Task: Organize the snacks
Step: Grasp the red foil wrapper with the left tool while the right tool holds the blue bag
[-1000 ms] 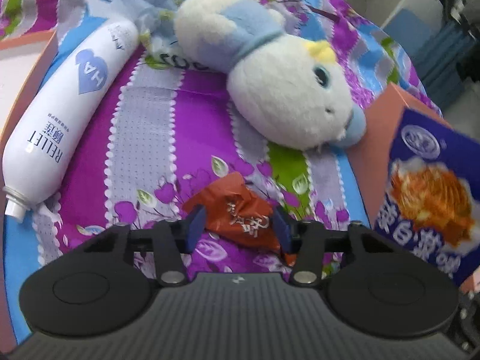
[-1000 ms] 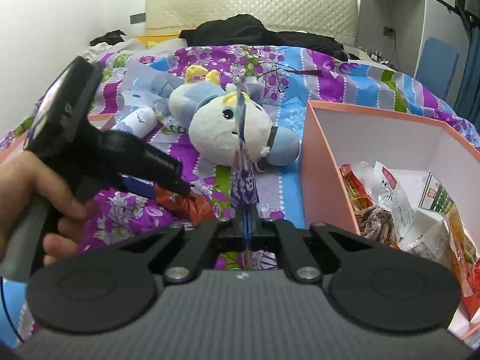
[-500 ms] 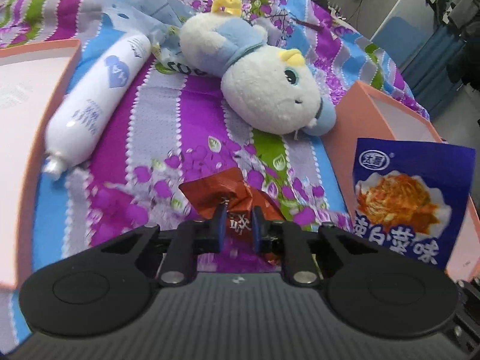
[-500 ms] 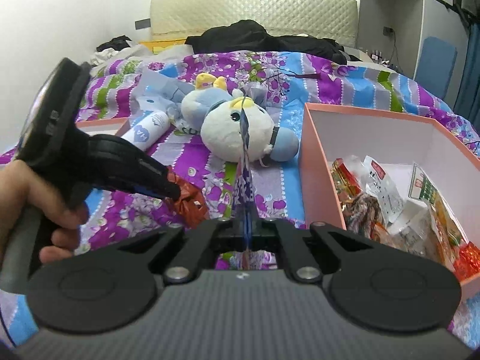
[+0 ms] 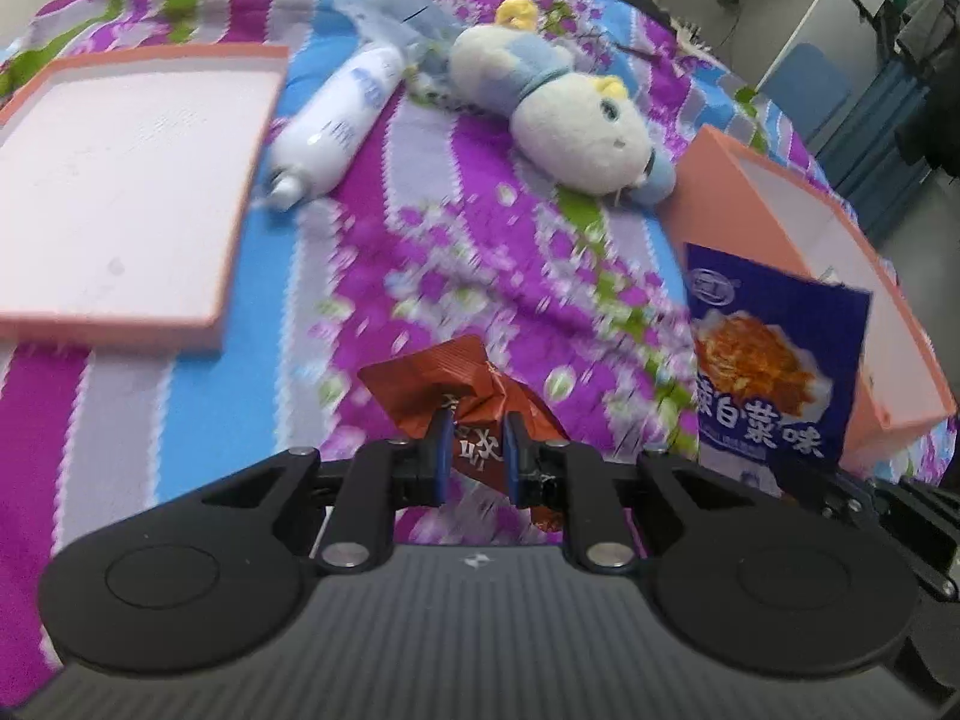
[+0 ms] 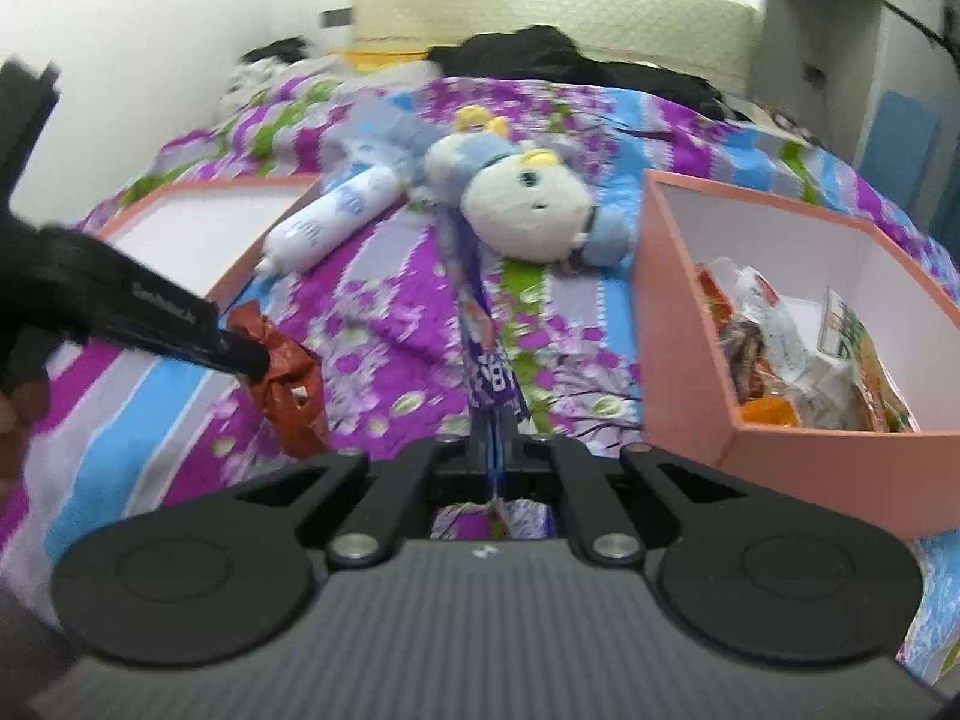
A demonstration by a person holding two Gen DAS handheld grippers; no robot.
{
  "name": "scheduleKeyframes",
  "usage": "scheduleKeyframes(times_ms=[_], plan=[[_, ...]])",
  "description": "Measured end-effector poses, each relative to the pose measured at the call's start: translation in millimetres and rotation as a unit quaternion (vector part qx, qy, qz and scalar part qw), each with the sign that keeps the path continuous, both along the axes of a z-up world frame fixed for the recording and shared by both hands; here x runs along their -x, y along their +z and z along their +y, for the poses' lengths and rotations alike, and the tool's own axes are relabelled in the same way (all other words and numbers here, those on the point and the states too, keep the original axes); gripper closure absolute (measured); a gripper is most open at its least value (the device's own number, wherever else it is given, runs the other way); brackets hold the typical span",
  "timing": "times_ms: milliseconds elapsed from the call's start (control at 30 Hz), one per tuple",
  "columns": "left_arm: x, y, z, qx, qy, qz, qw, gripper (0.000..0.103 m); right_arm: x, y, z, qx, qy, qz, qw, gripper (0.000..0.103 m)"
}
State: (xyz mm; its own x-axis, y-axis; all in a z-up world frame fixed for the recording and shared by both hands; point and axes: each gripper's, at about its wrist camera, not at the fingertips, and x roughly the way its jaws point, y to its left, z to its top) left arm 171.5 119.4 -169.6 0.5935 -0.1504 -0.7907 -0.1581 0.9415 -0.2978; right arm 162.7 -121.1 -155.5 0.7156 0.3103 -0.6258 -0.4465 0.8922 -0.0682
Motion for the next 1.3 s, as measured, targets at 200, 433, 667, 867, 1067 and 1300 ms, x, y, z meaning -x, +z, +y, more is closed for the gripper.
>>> scheduleKeyframes(times_ms=[200,433,667,867,1067,1300], plan=[[28,-15,22,-0.003,0.018,0.030,0.9994,0.082,14,-19,15,0.009,0.044,0.024,0.999,0.091],[46,-25,31,0.040,0.058,0.043,0.9966,0.038,17,-23,-4,-0.069,0.063,0.042,0.995,0.029],[64,-42,37,0.158,0.166,0.032,0.9729,0.032,-6,-43,-29,-0.112,-0.022,0.073,0.991,0.020],[62,-49,35,0.196,0.213,0.017,0.9572,0.033,-18,-67,-35,-0.120,-0.062,0.139,0.981,0.017],[53,-51,28,0.162,0.223,0.023,0.9610,0.039,-14,-71,-7,-0.074,-0.008,0.130,0.989,0.018],[46,-54,31,0.127,0.226,0.023,0.9655,0.058,-8,-64,1,-0.045,-0.005,0.113,0.993,0.053]])
